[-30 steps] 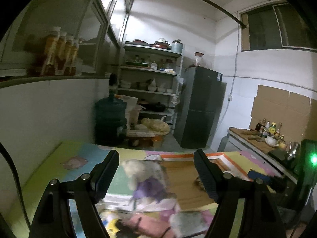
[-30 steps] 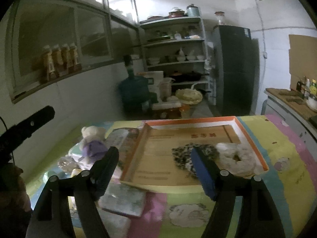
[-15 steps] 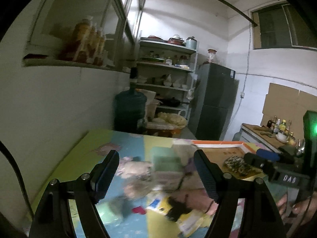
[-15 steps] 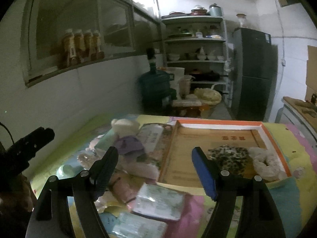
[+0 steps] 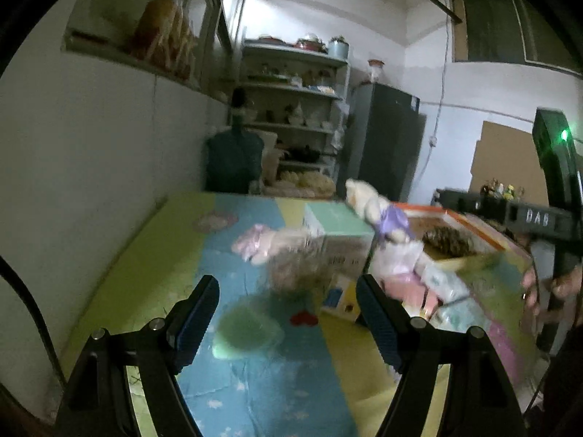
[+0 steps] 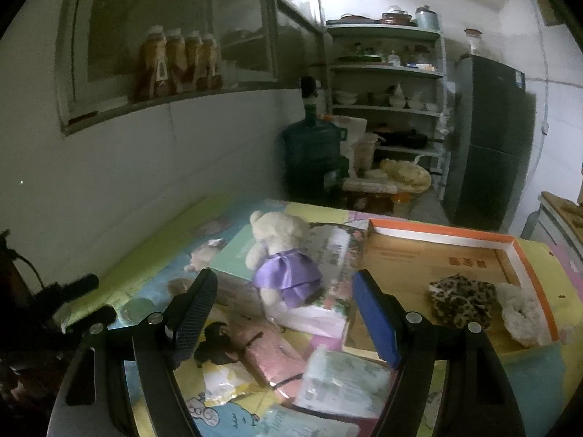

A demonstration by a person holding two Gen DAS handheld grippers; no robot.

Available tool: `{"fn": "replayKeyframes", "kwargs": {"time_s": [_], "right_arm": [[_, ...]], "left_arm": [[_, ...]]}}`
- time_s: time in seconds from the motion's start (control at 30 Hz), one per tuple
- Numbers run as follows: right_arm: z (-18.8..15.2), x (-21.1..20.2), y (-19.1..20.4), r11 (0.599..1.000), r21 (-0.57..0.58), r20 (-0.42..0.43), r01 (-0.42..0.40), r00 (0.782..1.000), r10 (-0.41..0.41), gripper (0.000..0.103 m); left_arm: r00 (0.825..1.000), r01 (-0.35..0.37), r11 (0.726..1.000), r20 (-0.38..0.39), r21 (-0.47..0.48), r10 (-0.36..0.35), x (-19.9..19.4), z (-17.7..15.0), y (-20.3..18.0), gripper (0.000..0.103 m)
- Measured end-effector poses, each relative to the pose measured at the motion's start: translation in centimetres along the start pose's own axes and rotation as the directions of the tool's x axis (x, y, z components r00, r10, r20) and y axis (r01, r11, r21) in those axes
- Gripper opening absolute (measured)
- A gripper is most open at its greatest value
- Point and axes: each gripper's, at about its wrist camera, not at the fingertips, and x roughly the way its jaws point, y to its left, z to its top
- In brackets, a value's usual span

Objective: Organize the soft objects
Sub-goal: 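Grasp the green translucent pouch with the left tool while the right tool grasps the teddy bear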

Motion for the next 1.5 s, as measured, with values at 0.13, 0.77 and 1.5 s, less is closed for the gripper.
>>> {"fn": "replayKeyframes", "kwargs": {"time_s": [0.13, 0.77, 1.5], "right_arm": [[0.3, 0.7, 0.6, 1.000, -0.015, -0.009, -0.007, 1.000, 0.007, 0.078], [1.6, 8.3, -0.4, 1.000, -0.019, -0.126, 0.009, 0.992, -0.011, 0.078], [0.9, 9.9, -0.7, 0.997, -0.006, -0.177, -0.080, 0.981, 0.078, 0.045]], "left_arm": [[0.999, 0.018, 1.000, -0.048, 0.010, -0.017, 1.5, -0.7, 1.0, 0.077], [0.977, 0.092, 0.995, -0.195, 0.031, -0.085, 5.4, -1.9, 2.2, 0.050], [0.981, 0.086, 0.996, -0.177, -0.006, -0.086, 5.1, -2.2, 2.9, 0.042]]}}
